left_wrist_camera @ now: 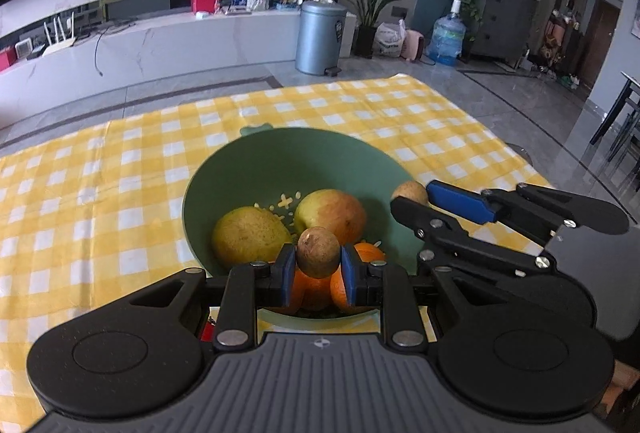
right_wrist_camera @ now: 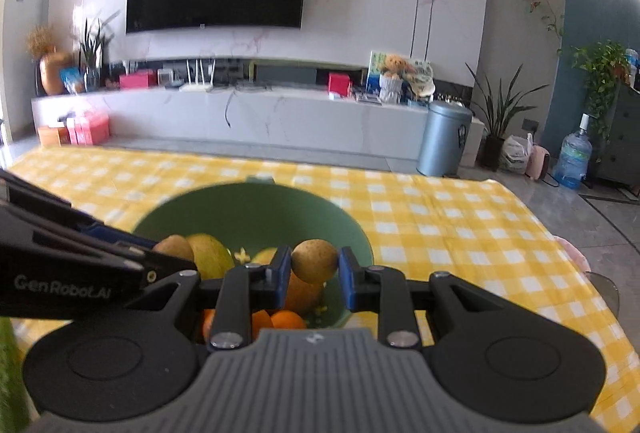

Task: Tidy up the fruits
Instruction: 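Carry both kiwis over the green bowl and open the grippers inside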

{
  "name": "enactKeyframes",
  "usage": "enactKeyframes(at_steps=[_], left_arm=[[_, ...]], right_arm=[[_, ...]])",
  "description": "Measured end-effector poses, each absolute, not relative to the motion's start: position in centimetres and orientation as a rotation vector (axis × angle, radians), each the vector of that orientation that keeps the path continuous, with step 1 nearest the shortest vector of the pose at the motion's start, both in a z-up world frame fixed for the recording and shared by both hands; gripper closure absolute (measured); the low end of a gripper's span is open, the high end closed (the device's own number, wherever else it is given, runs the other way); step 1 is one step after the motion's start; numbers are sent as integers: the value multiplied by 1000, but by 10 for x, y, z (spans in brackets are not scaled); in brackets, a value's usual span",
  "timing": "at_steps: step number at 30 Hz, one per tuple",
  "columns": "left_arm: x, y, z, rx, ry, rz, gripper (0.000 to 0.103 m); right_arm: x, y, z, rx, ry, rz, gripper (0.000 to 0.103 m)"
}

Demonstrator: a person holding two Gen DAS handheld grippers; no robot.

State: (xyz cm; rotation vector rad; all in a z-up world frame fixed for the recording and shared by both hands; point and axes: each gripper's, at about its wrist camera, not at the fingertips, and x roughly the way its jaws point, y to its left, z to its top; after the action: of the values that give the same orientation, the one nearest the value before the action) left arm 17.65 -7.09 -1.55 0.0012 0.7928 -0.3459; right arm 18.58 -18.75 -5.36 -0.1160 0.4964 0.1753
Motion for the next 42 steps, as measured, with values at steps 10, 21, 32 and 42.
enactKeyframes(at_steps=[10, 21, 32, 42], left_arm=[[187, -74, -30, 18, 836, -351, 77], [193, -74, -29, 20, 839, -352, 77], [196, -70, -31, 0, 837, -346, 70], [191, -59, -24, -27, 796, -309, 43]], right_arm=[[196, -185, -68, -147, 578, 157, 81], [199, -184, -69, -157, 588, 160, 81], [199, -183, -68, -153, 584, 158, 80], [195, -187, -64, -124, 554, 123, 64]])
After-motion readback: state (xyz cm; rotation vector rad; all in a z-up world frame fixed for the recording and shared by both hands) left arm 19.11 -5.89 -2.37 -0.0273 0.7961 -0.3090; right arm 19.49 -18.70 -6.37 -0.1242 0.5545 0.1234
